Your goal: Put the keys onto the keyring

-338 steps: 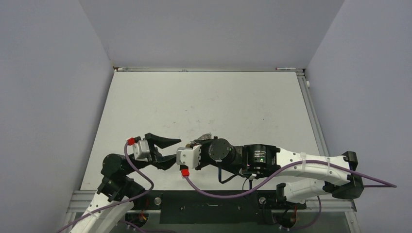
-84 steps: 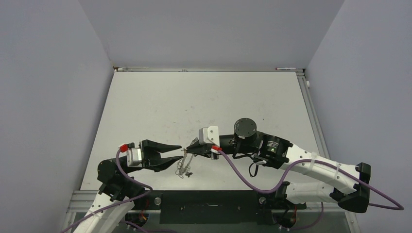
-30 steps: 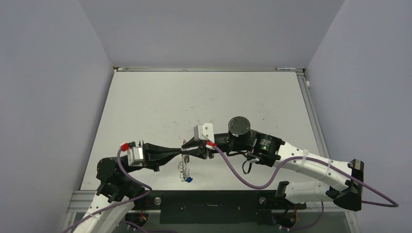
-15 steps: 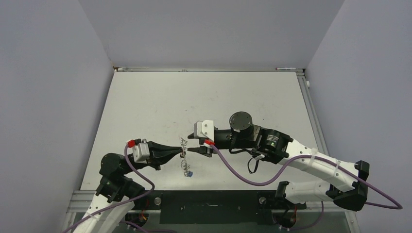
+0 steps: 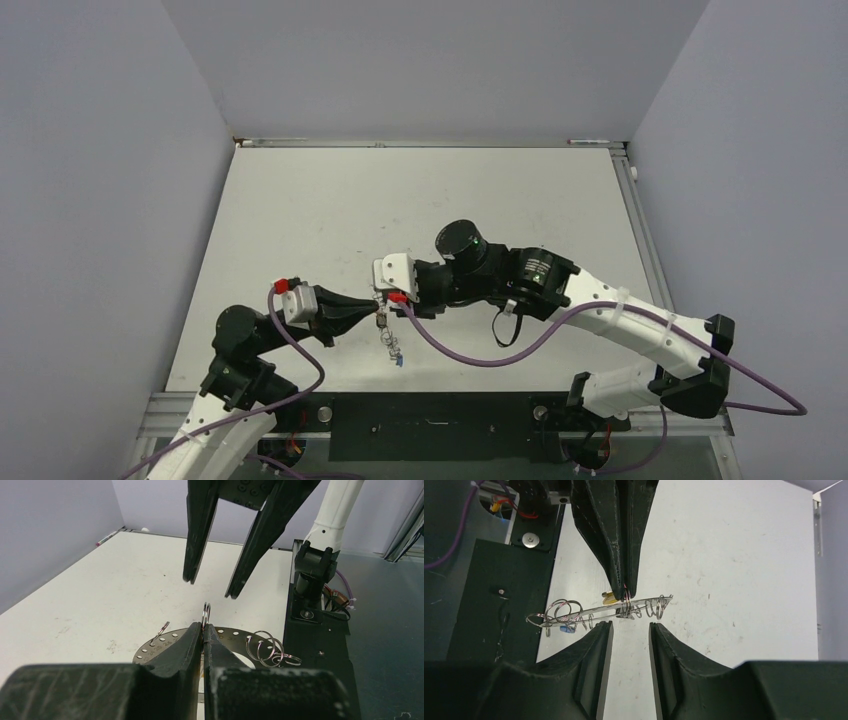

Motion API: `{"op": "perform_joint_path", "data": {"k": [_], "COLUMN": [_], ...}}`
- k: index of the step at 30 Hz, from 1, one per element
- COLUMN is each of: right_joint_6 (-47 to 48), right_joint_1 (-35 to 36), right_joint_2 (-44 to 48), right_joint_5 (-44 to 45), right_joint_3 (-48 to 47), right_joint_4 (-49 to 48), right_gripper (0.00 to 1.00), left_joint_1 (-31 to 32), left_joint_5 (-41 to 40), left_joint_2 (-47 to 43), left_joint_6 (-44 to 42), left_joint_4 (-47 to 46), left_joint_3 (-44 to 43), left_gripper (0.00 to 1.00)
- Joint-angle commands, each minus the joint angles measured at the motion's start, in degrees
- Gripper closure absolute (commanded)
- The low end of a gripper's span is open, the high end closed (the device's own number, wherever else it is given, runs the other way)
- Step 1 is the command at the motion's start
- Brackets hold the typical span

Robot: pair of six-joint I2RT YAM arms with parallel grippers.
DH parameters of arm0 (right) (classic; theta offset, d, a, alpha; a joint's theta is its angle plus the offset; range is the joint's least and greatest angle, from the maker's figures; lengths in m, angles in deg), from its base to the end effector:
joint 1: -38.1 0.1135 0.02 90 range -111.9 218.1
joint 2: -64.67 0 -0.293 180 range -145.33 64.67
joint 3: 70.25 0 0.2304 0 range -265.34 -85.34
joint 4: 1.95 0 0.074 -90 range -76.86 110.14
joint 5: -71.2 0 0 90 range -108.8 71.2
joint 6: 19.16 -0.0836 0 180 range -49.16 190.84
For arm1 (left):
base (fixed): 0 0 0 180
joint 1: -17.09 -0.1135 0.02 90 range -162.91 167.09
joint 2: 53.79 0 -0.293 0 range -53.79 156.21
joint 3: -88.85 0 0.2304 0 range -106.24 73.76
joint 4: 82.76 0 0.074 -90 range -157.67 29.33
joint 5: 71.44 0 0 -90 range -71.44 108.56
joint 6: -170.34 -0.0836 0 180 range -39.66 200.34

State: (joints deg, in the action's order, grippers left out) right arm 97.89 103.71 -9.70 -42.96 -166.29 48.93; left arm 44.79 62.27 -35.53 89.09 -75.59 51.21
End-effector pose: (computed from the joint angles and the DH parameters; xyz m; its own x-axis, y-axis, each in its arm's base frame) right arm 0.0871 0.2749 0.4074 0.2655 -0.4192 -0.8682 -0.9631 -0.1563 -0.2191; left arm 0.0533 -0.0932 0.3102 0.0430 -0.1468 -0.9882 0.9516 0.3073 -0.0042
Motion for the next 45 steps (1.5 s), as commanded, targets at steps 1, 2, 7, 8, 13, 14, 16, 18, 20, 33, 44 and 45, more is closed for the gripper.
{"op": "perform_joint_path", "data": {"k": [1,2,7,8,13,14,16,18,20,33,44,45], "right_joint_6": [2.77,3.05,3.94,4.03,4.25,4.25,4.33,4.33,4.34,4.55,3.9,3.74], "right_joint_1": [-0.33,-0.32,-0.3,-0.3,-0.3,-0.32,-0.23,-0.21,-0.23,0.04,0.53,0.68], "right_joint_2": [-2.28,-2.77,-4.91,-5.3,-6.66,-6.82,-7.2,-7.57,-7.7,-8.77,-9.83,-9.9], "right_joint_5": [1.74,1.52,0.7,0.63,0.26,0.18,-0.04,-0.17,-0.26,-1.41,-0.39,0.01], "right_joint_3": [-5.52,-6.0,-8.16,-8.45,-9.16,-9.19,-9.34,-9.42,-9.57,-10.4,-10.08,-10.1], "right_joint_4": [4.4,4.71,6.24,6.43,7.0,6.99,7.22,7.15,7.05,6.75,6.42,6.38], "right_gripper": [0.66,0.66,0.66,0.66,0.66,0.67,0.67,0.67,0.7,0.75,0.8,0.81], "left_joint_1": [-0.11,-0.11,-0.08,-0.1,-0.11,-0.11,-0.11,-0.11,-0.11,-0.03,-0.07,-0.07], "left_joint_5": [-0.14,-0.18,-0.2,-0.13,-0.03,-0.1,0.04,0.03,0.02,0.27,0.19,0.18], "left_joint_2": [0.42,0.54,0.64,0.71,1.02,1.04,1.11,1.1,1.15,1.81,1.97,1.98], "left_joint_6": [0.1,0.12,0.12,0.12,0.12,0.17,0.21,0.26,0.3,0.8,0.79,0.76], "left_joint_4": [-2.18,-2.18,-2.18,-2.18,-2.27,-2.27,-2.27,-2.35,-2.44,-2.71,-2.71,-2.69], "left_joint_3": [-2.77,-2.77,-2.72,-2.73,-2.77,-2.73,-2.74,-2.68,-2.68,-2.59,-2.59,-2.59], "left_gripper": [1.0,1.0,1.0,1.0,1.0,1.0,1.0,1.0,1.0,1.0,1.0,1.0]}}
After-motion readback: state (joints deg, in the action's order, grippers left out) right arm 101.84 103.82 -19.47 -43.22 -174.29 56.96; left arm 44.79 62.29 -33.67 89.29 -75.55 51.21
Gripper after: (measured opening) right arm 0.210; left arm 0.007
